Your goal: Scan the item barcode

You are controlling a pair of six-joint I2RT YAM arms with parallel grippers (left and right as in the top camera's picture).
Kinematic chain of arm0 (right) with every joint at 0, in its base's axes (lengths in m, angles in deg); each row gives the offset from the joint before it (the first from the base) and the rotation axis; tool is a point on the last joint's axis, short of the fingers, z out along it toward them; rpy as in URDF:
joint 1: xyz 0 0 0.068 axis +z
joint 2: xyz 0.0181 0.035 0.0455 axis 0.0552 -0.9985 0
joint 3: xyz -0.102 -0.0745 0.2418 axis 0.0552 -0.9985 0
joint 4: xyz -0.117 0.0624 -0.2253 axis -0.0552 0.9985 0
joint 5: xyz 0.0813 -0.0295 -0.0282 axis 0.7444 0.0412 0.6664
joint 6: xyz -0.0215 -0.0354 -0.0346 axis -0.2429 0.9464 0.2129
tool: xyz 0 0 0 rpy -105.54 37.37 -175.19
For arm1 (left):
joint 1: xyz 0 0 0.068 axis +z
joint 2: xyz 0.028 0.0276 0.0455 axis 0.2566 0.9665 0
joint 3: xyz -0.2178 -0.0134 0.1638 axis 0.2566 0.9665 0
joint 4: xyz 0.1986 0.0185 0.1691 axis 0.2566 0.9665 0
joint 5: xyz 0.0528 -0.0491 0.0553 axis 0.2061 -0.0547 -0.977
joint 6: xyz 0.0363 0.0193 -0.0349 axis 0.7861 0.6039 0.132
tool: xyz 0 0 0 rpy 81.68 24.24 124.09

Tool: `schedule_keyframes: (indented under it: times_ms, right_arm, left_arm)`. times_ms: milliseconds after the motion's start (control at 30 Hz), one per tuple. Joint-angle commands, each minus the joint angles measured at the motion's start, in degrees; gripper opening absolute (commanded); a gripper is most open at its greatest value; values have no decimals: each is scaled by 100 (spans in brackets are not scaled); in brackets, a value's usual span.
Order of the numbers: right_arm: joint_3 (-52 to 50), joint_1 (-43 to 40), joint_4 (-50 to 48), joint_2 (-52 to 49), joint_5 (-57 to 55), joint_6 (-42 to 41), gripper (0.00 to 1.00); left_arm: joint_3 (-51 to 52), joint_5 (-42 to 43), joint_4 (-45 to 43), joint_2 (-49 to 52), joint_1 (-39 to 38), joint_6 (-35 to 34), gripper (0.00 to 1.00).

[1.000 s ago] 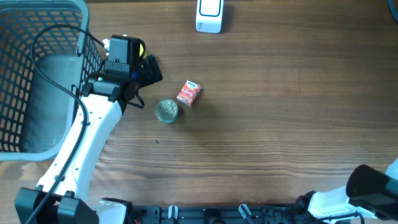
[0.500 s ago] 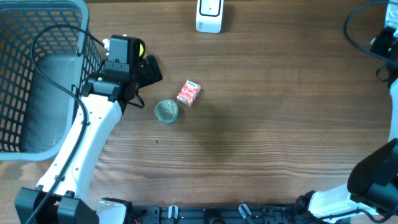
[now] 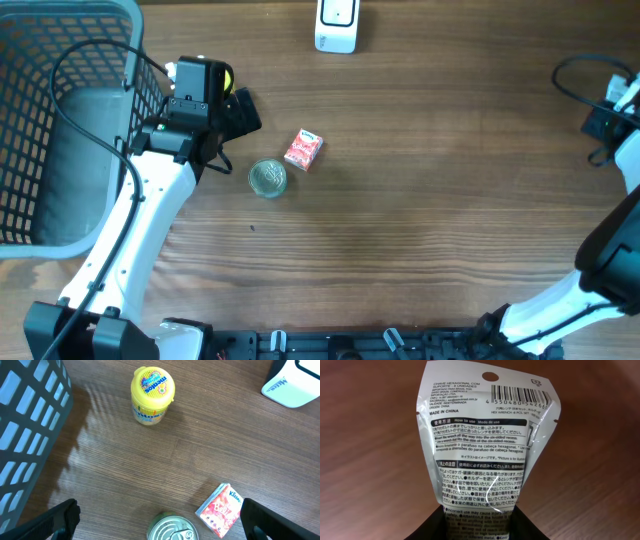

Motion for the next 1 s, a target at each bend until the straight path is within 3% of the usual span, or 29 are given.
schedule_keyframes:
  times_ms: [0, 500, 533, 600, 967]
  right_arm:
    - [-24, -291, -162, -243, -83, -260, 8]
    - [-24, -739, -260, -339, 74, -404, 14]
    - [-24, -737, -258, -339, 83, -411, 15]
    - [-24, -737, -256, -339, 79, -391, 28]
    - [-24, -739, -229, -339, -151, -389, 36]
  left_arm:
    - [-11, -9, -15, -44, -4, -116, 100]
    - [-11, 11, 50, -44, -4, -116, 100]
    - [-11, 11, 50, -44, -4, -116, 100]
    - [-11, 11, 50, -44, -4, -116, 100]
    - [-11, 9, 50, -44, -4, -116, 100]
